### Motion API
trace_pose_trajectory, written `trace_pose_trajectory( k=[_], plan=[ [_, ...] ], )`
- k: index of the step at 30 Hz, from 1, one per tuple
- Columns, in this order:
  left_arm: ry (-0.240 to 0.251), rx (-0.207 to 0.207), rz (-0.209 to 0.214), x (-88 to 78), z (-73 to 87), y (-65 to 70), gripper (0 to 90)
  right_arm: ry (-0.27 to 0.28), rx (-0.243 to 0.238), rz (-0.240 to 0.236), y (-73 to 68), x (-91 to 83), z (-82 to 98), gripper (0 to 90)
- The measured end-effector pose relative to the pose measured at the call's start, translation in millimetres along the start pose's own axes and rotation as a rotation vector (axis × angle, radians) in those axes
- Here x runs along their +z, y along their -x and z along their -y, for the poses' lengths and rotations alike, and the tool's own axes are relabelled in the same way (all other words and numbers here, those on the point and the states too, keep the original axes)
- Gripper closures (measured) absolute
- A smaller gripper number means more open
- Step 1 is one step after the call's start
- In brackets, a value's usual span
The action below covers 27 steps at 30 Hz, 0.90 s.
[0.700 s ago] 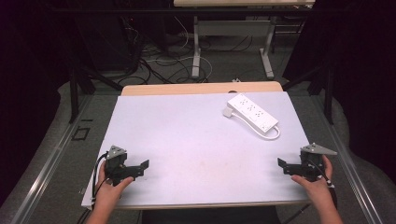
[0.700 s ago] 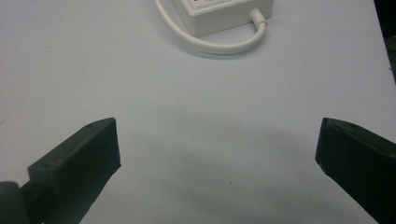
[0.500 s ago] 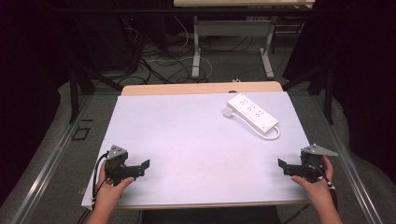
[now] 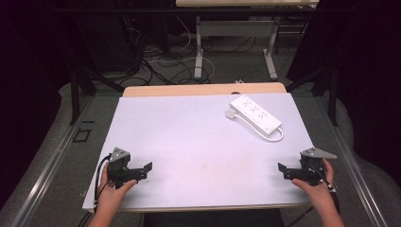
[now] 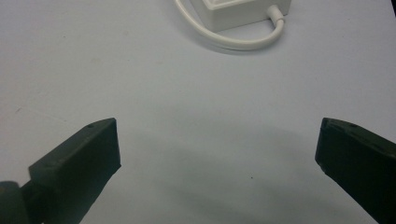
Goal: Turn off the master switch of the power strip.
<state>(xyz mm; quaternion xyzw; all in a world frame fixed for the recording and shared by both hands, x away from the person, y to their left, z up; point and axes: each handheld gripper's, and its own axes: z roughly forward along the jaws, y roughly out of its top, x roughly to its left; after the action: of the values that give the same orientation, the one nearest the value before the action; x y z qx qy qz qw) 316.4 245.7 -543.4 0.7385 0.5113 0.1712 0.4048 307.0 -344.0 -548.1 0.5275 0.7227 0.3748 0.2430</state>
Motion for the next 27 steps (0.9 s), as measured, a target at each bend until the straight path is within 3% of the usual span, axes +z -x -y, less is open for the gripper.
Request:
trace_pose_trajectory(
  k=[5, 13, 20, 27],
  plan=[
    [0.000, 0.001, -0.004, -0.2, 0.0, 0.4, 2.9, -0.005, 0.004, -0.010, -0.6, -1.0, -4.7, 0.0],
    [-0.004, 0.004, -0.009, -0.8, 0.1, 0.0, 3.5, -0.042, 0.025, 0.029, 1.6, 2.2, -9.6, 0.1],
    [-0.005, -0.001, -0.009, -0.9, 0.5, 0.2, 4.0, -0.069, -0.004, 0.020, 1.4, 2.5, -18.5, 0.7],
    [-0.007, 0.000, -0.012, -0.5, 0.6, 0.3, 4.2, -0.103, -0.001, 0.018, -1.0, 2.3, -25.8, 0.7]
  ],
)
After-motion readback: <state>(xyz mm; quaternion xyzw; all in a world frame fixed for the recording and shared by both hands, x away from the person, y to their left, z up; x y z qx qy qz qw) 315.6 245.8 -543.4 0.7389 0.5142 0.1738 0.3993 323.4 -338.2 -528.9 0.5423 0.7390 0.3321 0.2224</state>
